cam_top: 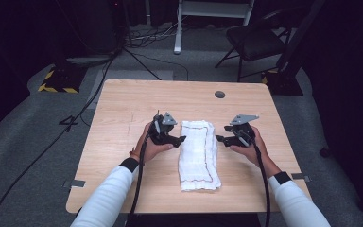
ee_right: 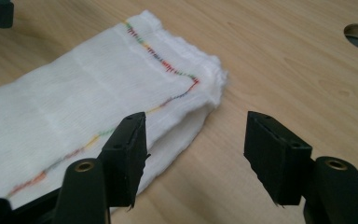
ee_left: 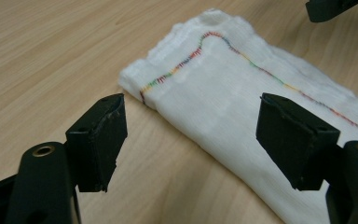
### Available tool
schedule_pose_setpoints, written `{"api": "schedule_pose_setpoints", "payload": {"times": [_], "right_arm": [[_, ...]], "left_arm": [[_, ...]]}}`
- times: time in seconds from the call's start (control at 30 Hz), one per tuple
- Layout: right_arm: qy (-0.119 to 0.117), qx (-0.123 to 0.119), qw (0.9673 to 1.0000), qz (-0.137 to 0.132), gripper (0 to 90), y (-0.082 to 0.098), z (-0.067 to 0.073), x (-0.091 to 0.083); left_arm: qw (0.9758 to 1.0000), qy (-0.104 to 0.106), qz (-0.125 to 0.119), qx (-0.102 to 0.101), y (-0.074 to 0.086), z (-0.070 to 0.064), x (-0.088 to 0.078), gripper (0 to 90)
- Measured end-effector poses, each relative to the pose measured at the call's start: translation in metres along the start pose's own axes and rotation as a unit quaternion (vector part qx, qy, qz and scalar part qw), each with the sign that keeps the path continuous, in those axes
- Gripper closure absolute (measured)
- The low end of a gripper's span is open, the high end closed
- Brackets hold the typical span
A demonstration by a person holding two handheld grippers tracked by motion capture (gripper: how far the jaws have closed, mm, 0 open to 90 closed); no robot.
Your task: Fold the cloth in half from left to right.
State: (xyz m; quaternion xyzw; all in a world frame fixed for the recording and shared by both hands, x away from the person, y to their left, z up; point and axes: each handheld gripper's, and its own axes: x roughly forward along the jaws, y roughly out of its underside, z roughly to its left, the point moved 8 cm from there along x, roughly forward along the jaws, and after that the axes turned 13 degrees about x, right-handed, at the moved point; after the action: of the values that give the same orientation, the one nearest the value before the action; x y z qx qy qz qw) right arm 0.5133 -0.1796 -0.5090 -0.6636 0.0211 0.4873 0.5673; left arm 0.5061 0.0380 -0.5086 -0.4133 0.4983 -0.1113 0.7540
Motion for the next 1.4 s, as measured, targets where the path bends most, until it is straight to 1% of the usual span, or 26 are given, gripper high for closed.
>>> {"api": "schedule_pose_setpoints", "payload": {"times": [0.03, 0.07, 0.17, 0.2, 0.23, 0.27, 0.3, 0.33, 0.37, 0.4, 0.57, 0.67, 0.73, 0.77, 0.83, 0.9, 0.93, 0.97, 1.0, 1.03, 1.07, 1.1, 1.13, 1.23, 1.3, 1.4], "right_arm": [[0.008, -0.003, 1.0000, 0.001, 41.1, -0.004, -0.002, 0.004], [0.010, -0.006, 0.9999, 0.002, 42.3, -0.008, -0.003, 0.008], [0.024, -0.012, 0.9997, 0.002, 45.1, -0.019, -0.006, 0.020], [0.023, -0.010, 0.9997, 0.001, 45.7, -0.021, -0.006, 0.023], [0.021, -0.008, 0.9998, 0.002, 46.1, -0.024, -0.005, 0.028], [0.023, -0.009, 0.9997, 0.004, 46.1, -0.025, -0.005, 0.032], [0.026, -0.011, 0.9996, 0.008, 46.1, -0.026, -0.005, 0.036], [0.025, -0.011, 0.9996, 0.010, 46.1, -0.028, -0.005, 0.040], [0.026, -0.012, 0.9995, 0.011, 46.2, -0.029, -0.004, 0.044], [0.030, -0.012, 0.9993, 0.016, 46.1, -0.030, -0.005, 0.049], [0.039, -0.002, 0.9987, 0.033, 46.1, -0.029, -0.011, 0.068], [0.035, 0.007, 0.9985, 0.041, 46.2, -0.028, -0.014, 0.074], [0.032, 0.012, 0.9982, 0.049, 46.5, -0.025, -0.014, 0.080], [0.024, 0.018, 0.9985, 0.045, 46.6, -0.025, -0.014, 0.082], [0.017, 0.029, 0.9979, 0.056, 44.1, -0.026, -0.017, 0.083], [-0.001, 0.048, 0.9969, 0.063, 46.6, -0.025, -0.018, 0.084], [-0.004, 0.047, 0.9969, 0.062, 46.7, -0.025, -0.018, 0.083], [-0.003, 0.048, 0.9970, 0.061, 48.8, -0.025, -0.018, 0.084], [-0.009, 0.051, 0.9968, 0.061, 57.4, -0.025, -0.017, 0.083], [-0.021, 0.048, 0.9968, 0.061, 65.0, -0.025, -0.014, 0.083], [-0.026, 0.048, 0.9966, 0.061, 69.0, -0.025, -0.012, 0.083], [-0.029, 0.050, 0.9964, 0.061, 72.3, -0.025, -0.011, 0.083], [-0.033, 0.051, 0.9961, 0.063, 74.1, -0.025, -0.009, 0.083], [-0.033, 0.045, 0.9965, 0.063, 78.9, -0.025, -0.007, 0.082], [-0.027, 0.031, 0.9973, 0.061, 81.7, -0.025, -0.007, 0.082], [-0.003, 0.014, 0.9984, 0.055, 83.4, -0.028, -0.006, 0.083]], "left_arm": [[1.0000, -0.003, 0.003, -0.001, -0.001, 0.005, 0.005, 24.7], [0.9999, 0.001, 0.005, -0.010, -0.002, 0.008, 0.010, 24.6], [0.9997, -0.006, 0.009, -0.021, -0.004, 0.019, 0.025, 24.0], [0.9997, -0.008, 0.016, -0.019, -0.004, 0.022, 0.031, 23.8], [0.9994, -0.015, 0.019, -0.024, -0.004, 0.024, 0.035, 23.6], [0.9992, -0.013, 0.025, -0.030, -0.003, 0.026, 0.040, 23.7], [0.9989, -0.006, 0.029, -0.035, -0.003, 0.027, 0.045, 23.3], [0.9985, -0.008, 0.037, -0.039, -0.002, 0.028, 0.050, 22.8], [0.9983, -0.016, 0.041, -0.037, -0.001, 0.031, 0.054, 22.7], [0.9979, -0.013, 0.047, -0.042, 0.000, 0.032, 0.058, 22.4], [0.9964, -0.012, 0.058, -0.060, 0.005, 0.037, 0.073, 19.9], [0.9959, -0.010, 0.052, -0.074, 0.004, 0.038, 0.077, 17.7], [0.9958, -0.016, 0.052, -0.074, 0.004, 0.039, 0.079, 16.3], [0.9959, -0.018, 0.055, -0.069, 0.003, 0.039, 0.080, 15.8], [0.9961, -0.020, 0.056, -0.066, 0.002, 0.038, 0.082, 15.0], [0.9964, -0.018, 0.056, -0.061, 0.003, 0.038, 0.081, 15.4], [0.9968, -0.013, 0.055, -0.057, 0.003, 0.038, 0.080, 16.7], [0.9970, -0.009, 0.055, -0.054, 0.002, 0.038, 0.080, 20.1], [0.9970, -0.004, 0.056, -0.053, 0.001, 0.038, 0.078, 24.1], [0.9970, 0.003, 0.057, -0.051, 0.000, 0.037, 0.077, 31.6], [0.9972, 0.009, 0.053, -0.052, -0.001, 0.036, 0.077, 41.3], [0.9971, 0.017, 0.053, -0.053, -0.002, 0.034, 0.077, 48.0], [0.9972, 0.024, 0.050, -0.049, -0.003, 0.033, 0.077, 53.9], [0.9966, 0.046, 0.045, -0.050, -0.004, 0.031, 0.077, 67.5], [0.9966, 0.050, 0.042, -0.052, -0.005, 0.032, 0.078, 72.6], [0.9972, 0.040, 0.048, -0.041, -0.009, 0.034, 0.081, 78.3]]}}
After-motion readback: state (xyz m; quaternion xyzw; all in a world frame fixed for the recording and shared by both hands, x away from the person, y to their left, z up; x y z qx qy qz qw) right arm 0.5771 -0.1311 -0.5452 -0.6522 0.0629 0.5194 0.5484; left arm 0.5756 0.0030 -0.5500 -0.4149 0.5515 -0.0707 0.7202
